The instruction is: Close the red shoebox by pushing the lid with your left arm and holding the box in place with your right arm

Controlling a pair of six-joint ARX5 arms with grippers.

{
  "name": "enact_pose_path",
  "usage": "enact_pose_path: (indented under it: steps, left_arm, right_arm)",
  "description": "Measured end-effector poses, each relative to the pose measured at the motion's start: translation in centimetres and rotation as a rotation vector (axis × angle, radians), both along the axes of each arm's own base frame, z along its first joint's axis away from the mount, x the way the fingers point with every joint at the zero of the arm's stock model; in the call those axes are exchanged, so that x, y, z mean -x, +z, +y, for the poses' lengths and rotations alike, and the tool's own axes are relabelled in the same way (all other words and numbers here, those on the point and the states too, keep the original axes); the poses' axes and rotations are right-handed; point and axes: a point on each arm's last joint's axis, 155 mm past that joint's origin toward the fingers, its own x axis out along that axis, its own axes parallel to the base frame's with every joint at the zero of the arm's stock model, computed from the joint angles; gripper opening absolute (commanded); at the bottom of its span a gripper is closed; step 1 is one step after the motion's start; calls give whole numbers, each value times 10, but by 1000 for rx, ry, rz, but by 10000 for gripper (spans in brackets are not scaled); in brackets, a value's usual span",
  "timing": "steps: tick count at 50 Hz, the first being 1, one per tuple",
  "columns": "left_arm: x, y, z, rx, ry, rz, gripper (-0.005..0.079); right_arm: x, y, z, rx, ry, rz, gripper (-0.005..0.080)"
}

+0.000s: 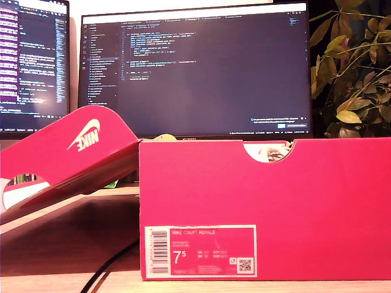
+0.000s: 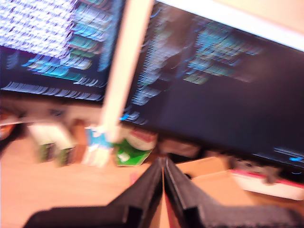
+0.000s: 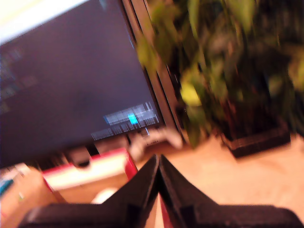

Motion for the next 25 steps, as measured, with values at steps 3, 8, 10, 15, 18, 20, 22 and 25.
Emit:
enact_pose_path:
  steps: [3, 8, 10, 15, 18, 20, 22, 25]
  left_arm:
    - [-9, -11, -5, -3, -30, 76, -19]
    - [-22, -24, -13, -20, -73, 177, -19]
    - [-28, -26, -16, -16, -91, 211, -19]
    - [-43, -30, -20, -50, -126, 285, -19]
    - [-52, -33, -22, -64, -148, 330, -19]
    - [-58, -36, -22, -53, -160, 362, -19]
    - [-64, -40, -21, -58, -172, 392, -19]
    - [-71, -48, -19, -49, -186, 441, -19]
  right_arm:
    - [-1, 6, 3, 1, 18, 17, -12]
    - [-10, -3, 8, 3, 45, 101, -12]
    - [-15, -13, 9, 15, 52, 152, -12]
    - [-27, -35, 16, 43, 92, 272, -12]
    - [-34, -44, 18, 64, 109, 335, -12]
    - [-40, -46, 19, 66, 120, 367, -12]
    - [-46, -46, 21, 78, 132, 391, -12]
    - [-57, -44, 21, 100, 141, 420, -12]
